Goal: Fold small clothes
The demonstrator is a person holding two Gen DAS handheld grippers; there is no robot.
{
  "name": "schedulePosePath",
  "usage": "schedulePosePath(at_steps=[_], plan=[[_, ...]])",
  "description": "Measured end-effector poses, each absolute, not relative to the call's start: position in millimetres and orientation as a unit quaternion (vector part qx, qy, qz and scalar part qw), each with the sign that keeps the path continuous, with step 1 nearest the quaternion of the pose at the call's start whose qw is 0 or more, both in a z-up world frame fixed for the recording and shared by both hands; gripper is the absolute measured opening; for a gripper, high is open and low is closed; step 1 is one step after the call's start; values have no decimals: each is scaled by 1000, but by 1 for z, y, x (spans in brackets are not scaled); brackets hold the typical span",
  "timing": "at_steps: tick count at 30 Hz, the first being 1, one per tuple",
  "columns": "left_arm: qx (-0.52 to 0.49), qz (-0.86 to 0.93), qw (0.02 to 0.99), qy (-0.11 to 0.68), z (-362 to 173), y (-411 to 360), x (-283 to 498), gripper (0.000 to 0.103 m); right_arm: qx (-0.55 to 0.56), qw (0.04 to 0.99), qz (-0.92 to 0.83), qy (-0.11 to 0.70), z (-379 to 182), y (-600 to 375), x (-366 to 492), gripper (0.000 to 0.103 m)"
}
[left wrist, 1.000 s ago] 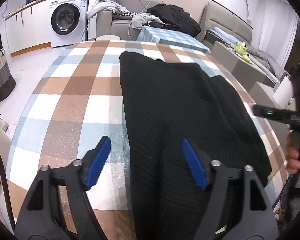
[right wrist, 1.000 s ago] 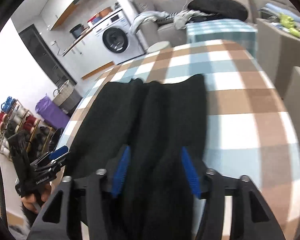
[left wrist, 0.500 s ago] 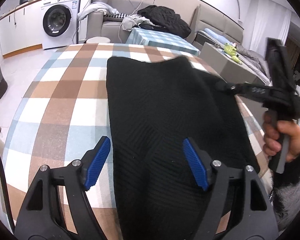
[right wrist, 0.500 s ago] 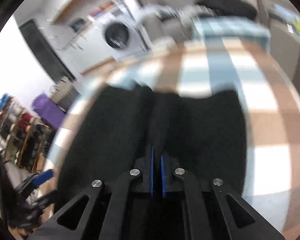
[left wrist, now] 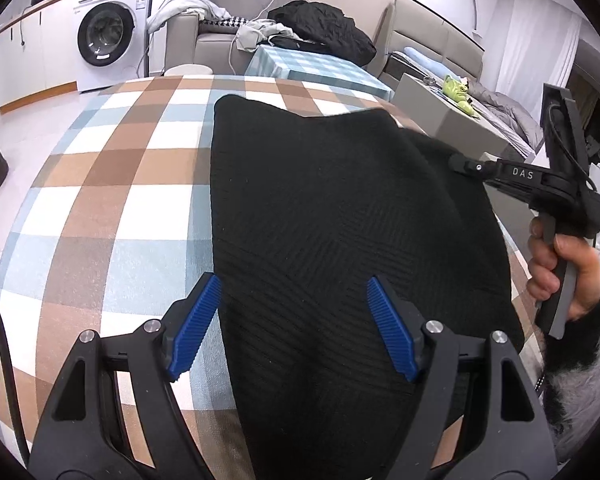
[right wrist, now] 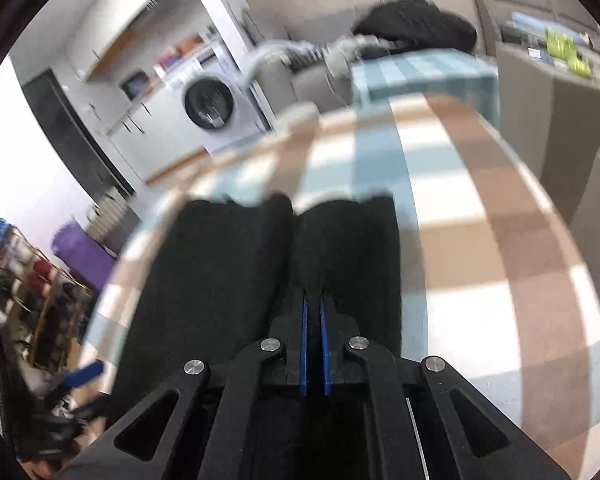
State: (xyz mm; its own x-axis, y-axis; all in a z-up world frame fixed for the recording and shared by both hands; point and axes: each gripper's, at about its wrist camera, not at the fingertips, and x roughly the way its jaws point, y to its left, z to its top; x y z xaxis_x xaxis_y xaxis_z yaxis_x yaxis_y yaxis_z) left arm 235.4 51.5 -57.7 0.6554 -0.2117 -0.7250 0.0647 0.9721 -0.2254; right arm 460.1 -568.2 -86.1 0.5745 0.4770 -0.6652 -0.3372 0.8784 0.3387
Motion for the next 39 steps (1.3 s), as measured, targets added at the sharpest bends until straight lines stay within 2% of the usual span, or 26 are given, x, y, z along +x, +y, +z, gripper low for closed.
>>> schedulePosePath(at_steps=[2, 6, 7, 9, 10, 13, 14, 15, 16, 17, 19, 21, 22, 23, 25, 30, 33, 39], plan=[[-88, -77, 905, 408, -58, 52, 237, 74, 69, 886, 218, 404, -89, -566, 464, 5], [-84, -78, 902, 416, -62, 50, 238, 74, 88, 854, 209, 468, -119, -574, 483, 13], [-84, -80, 901, 418, -64, 50, 239, 74, 94, 852, 213, 469, -120, -577, 483, 17], [-83, -81, 900, 421, -66, 49, 240, 74, 111, 852, 217, 464, -119, -582, 486, 35], [-82, -81, 899, 422, -66, 49, 240, 74, 124, 850, 225, 460, -117, -583, 489, 38], [-83, -81, 898, 424, -68, 49, 243, 74, 140, 848, 214, 465, -121, -581, 508, 39], [-83, -81, 899, 423, -67, 49, 243, 74, 150, 845, 205, 471, -125, -580, 516, 35], [-82, -81, 899, 422, -67, 50, 243, 74, 156, 844, 202, 472, -126, -579, 522, 22], [-80, -80, 900, 421, -66, 50, 243, 74, 153, 846, 209, 466, -124, -576, 526, 15], [-78, -79, 900, 421, -66, 51, 243, 74, 155, 850, 223, 450, -117, -575, 525, 10], [-79, -76, 901, 420, -65, 53, 242, 74, 172, 854, 273, 409, -105, -573, 525, 8], [-84, -77, 900, 422, -66, 55, 243, 74, 149, 861, 255, 413, -102, -570, 531, 8], [-86, -76, 899, 422, -67, 55, 243, 74, 132, 862, 228, 432, -108, -569, 537, 9], [-86, -75, 899, 422, -68, 55, 244, 74, 129, 854, 209, 458, -116, -571, 543, 14], [-86, -75, 900, 421, -68, 55, 243, 74, 148, 840, 185, 489, -126, -582, 543, 15], [-88, -80, 900, 420, -67, 54, 240, 74, 161, 829, 238, 480, -110, -606, 471, 22], [-85, -85, 900, 420, -65, 52, 239, 74, 149, 819, 266, 485, -105, -611, 422, 30], [-79, -96, 898, 422, -66, 44, 239, 74, 114, 809, 276, 506, -119, -611, 352, 32]])
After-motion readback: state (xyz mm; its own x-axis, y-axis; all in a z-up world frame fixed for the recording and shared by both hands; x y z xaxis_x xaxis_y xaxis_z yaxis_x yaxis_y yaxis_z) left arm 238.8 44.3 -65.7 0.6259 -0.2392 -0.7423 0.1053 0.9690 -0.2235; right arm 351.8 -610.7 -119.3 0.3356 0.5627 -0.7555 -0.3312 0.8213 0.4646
